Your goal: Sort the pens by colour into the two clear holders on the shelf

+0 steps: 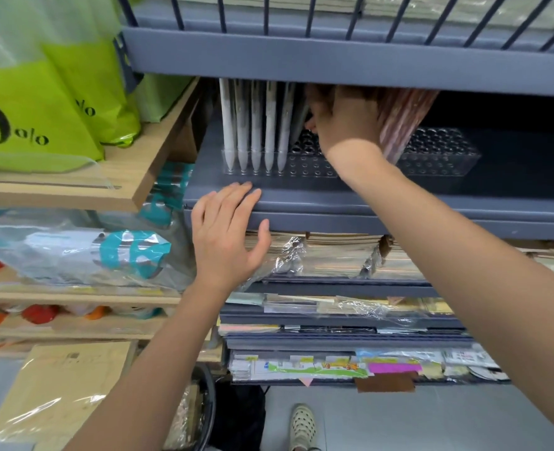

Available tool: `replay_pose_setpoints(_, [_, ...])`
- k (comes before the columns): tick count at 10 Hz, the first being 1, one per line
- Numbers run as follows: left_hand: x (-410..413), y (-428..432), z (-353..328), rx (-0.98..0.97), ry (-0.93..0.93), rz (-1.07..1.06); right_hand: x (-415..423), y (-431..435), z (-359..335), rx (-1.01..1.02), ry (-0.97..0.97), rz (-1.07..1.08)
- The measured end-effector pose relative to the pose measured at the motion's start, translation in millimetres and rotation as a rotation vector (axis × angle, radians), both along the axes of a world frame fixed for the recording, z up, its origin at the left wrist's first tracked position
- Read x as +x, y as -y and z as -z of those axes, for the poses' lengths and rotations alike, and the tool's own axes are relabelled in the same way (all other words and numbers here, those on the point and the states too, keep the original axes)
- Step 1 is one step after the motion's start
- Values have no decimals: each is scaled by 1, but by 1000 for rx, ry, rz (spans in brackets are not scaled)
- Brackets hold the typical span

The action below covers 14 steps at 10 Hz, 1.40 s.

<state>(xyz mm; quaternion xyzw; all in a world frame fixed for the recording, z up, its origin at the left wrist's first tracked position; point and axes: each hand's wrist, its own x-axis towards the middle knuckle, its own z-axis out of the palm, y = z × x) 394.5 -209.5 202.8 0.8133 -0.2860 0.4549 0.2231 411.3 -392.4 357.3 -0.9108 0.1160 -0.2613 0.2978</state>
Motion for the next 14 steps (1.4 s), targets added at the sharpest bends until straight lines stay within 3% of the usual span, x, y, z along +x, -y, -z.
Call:
replay_pose_setpoints(4, [5, 2, 5, -8, 48, -3, 16, 3, -1, 1, -55, -19])
replay_pose_setpoints(6, [-1, 0, -1, 12, -17, 15, -1, 2, -2, -15, -16, 29])
replay_pose_setpoints(8, [-30, -3, -42, -85, -425, 139, -76, 4, -6, 114, 81, -40])
replay_pose_setpoints(9, [-53, -8, -68, -347, -721, 381, -125, 11, -6, 183, 90, -96])
replay_pose_setpoints(11, [-118, -7, -58, -538, -1087, 619, -244, 38, 49, 399, -54, -97])
replay_pose_setpoints(12, [-149, -2, -6, -574, -1347, 558, -300, 59, 118, 622, -125, 95])
replay_pose_setpoints(13, [-182, 13, 62, -628, -1606, 368, -363, 82, 209, 828, -264, 377])
replay_pose_setpoints(14, [-219, 37, 126, -490, -1835, 208, -436, 103, 285, 973, -526, 577])
